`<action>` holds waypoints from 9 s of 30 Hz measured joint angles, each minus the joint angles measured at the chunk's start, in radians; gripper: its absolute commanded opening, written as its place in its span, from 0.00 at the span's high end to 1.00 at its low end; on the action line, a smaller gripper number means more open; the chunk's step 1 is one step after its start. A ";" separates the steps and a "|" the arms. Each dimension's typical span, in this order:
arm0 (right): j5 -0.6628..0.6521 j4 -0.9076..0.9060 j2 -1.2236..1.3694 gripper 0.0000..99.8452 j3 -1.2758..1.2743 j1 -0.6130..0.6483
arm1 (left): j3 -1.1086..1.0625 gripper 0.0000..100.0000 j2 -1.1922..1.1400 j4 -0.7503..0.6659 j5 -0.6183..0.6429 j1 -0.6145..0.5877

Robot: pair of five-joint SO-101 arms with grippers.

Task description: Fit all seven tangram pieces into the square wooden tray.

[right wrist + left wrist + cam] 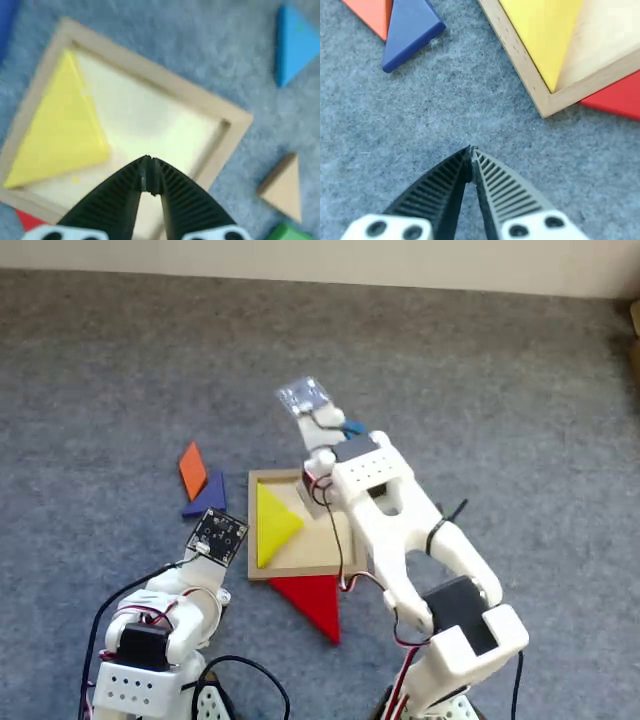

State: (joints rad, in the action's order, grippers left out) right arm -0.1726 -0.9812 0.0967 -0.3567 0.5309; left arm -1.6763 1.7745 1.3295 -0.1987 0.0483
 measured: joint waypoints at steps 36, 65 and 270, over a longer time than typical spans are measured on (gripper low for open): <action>0.023 -0.282 -0.629 0.92 -0.330 0.097 | 0.000 0.99 0.000 0.000 0.000 0.000; 0.391 0.207 -0.646 0.64 -0.766 0.477 | 0.000 0.99 0.000 0.000 -0.003 0.000; -0.245 -0.057 -0.443 0.62 -0.686 -0.009 | 0.000 0.99 0.000 0.000 -0.003 0.000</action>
State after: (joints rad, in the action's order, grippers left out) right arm -0.4181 -1.0380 -0.3468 -1.0426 0.5217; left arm -1.6763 1.7745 1.3295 -0.2018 0.0483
